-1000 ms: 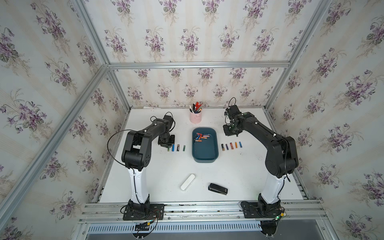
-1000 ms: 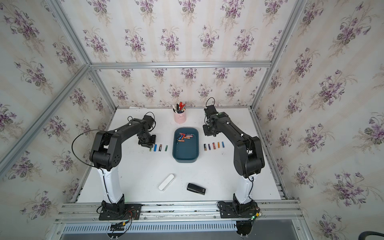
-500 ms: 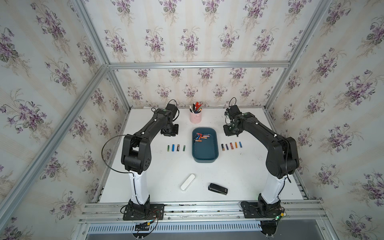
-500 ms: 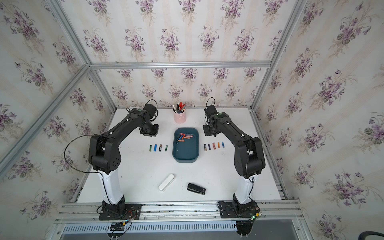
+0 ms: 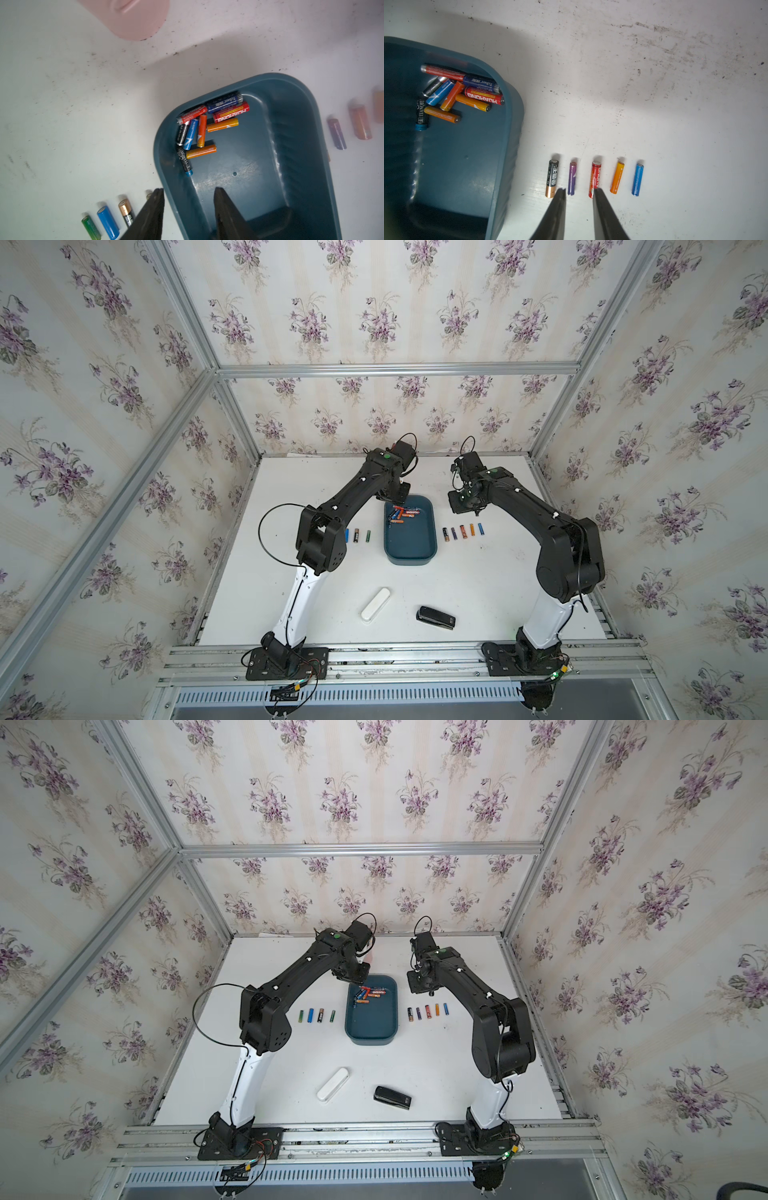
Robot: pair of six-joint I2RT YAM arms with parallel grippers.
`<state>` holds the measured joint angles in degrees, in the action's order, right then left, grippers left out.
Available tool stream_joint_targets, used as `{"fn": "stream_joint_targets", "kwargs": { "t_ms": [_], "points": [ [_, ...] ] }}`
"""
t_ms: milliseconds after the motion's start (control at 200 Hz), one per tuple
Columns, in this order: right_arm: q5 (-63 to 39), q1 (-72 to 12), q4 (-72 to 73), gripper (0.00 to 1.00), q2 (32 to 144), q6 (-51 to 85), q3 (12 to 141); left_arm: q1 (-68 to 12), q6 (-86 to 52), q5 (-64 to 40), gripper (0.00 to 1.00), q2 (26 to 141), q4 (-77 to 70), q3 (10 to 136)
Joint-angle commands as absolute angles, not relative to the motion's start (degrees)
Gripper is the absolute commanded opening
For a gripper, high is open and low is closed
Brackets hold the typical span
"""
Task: Take the batteries out of the storage box
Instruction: Pick up the battery from the storage box.
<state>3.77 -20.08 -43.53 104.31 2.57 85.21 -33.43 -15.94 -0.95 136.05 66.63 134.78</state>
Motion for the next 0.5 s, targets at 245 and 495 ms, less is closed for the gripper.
{"fn": "stream_joint_targets", "kwargs": {
  "t_ms": [245,495],
  "points": [
    [3.9,-19.6,-43.1,0.29,104.0,2.1,85.1,-34.4,-13.4,-4.0,0.44,141.7,64.1,137.0],
    [4.1,-19.0,-43.3,0.29,104.3,1.8,85.0,-34.3,-13.0,-4.3,0.34,144.4,62.5,137.4]
  ]
}}
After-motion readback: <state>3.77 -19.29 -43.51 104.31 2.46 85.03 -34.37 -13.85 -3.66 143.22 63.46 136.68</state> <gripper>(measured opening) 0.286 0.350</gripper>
